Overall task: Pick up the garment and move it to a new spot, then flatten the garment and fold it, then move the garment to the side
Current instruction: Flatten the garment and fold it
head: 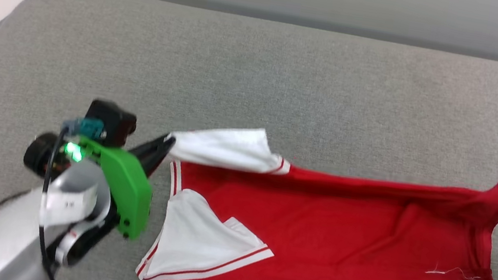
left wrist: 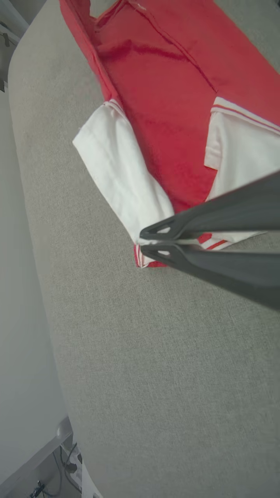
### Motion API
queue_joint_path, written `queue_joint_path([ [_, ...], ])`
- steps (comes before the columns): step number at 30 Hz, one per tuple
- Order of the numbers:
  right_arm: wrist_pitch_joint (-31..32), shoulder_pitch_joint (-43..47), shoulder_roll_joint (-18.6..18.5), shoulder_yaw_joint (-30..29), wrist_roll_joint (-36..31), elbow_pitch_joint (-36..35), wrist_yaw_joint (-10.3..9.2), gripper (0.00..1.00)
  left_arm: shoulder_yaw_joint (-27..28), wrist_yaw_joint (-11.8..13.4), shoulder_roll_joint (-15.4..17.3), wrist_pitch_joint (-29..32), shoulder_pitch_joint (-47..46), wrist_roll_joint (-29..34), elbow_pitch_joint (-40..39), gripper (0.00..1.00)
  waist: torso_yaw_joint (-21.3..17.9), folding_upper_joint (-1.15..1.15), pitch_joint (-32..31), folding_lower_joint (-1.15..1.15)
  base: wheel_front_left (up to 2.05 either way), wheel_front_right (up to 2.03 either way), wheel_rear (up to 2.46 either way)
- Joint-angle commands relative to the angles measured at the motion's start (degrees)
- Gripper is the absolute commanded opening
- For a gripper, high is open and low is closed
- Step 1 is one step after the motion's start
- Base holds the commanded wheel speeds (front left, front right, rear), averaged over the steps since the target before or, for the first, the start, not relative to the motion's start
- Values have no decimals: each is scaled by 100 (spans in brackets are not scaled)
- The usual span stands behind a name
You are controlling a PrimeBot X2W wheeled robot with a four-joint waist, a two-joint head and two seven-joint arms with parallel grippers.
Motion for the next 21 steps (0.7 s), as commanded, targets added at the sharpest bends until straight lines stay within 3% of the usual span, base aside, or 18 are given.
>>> queue_joint_path([
  [1, 12, 188, -70, 38, 151, -103, -45, 0, -21, 121, 101, 3, 272, -52, -142, 0, 63, 67, -126, 0, 0, 0, 0],
  [11, 268, 1107, -740, 562, 830, -523, -45, 0, -220, 437, 416, -78, 1575, -390, -755, 0, 171, 67, -179, 0, 0, 0, 0],
  [21, 268, 1274, -1273, 1230, 1130, -388, -45, 0, -701, 191, 215, 57, 1725, -278, -260, 0, 186, 67, -101, 0, 0, 0, 0],
])
